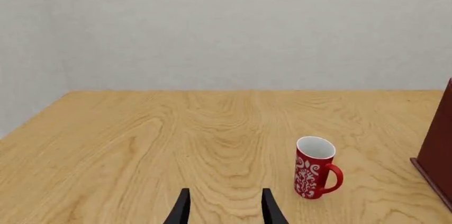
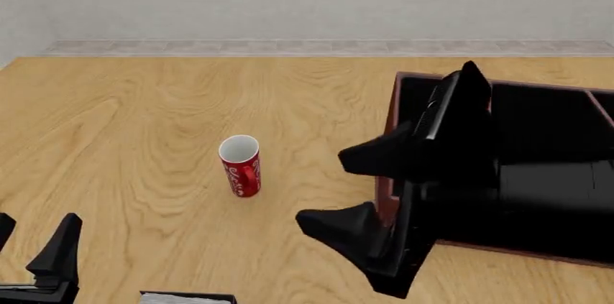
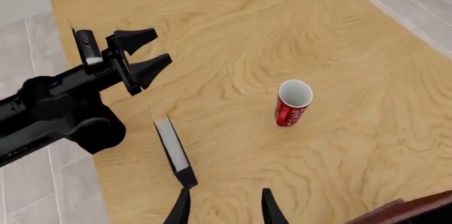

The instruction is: Pick up the book and place it in the left compartment of the caddy.

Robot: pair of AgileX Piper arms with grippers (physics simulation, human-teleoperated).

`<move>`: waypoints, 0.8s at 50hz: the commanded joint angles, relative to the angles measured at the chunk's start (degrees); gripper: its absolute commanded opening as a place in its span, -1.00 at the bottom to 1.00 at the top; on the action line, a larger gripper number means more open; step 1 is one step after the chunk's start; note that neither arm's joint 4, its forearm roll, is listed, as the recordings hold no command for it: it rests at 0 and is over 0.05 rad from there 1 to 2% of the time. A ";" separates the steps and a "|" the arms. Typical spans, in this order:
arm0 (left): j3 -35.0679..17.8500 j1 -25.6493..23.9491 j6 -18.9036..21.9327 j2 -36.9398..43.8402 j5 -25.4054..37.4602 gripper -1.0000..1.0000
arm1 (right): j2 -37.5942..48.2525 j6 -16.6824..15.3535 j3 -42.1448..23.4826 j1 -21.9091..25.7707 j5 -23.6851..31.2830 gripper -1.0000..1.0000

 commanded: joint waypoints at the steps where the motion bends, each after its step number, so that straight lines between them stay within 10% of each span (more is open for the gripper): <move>1: -0.15 -0.02 0.07 0.05 -0.05 1.00 | 7.23 1.65 -5.42 7.92 2.34 1.00; 40: -0.88 -0.03 0.06 0.23 0.52 1.00 | 17.27 2.68 -6.25 14.48 1.18 1.00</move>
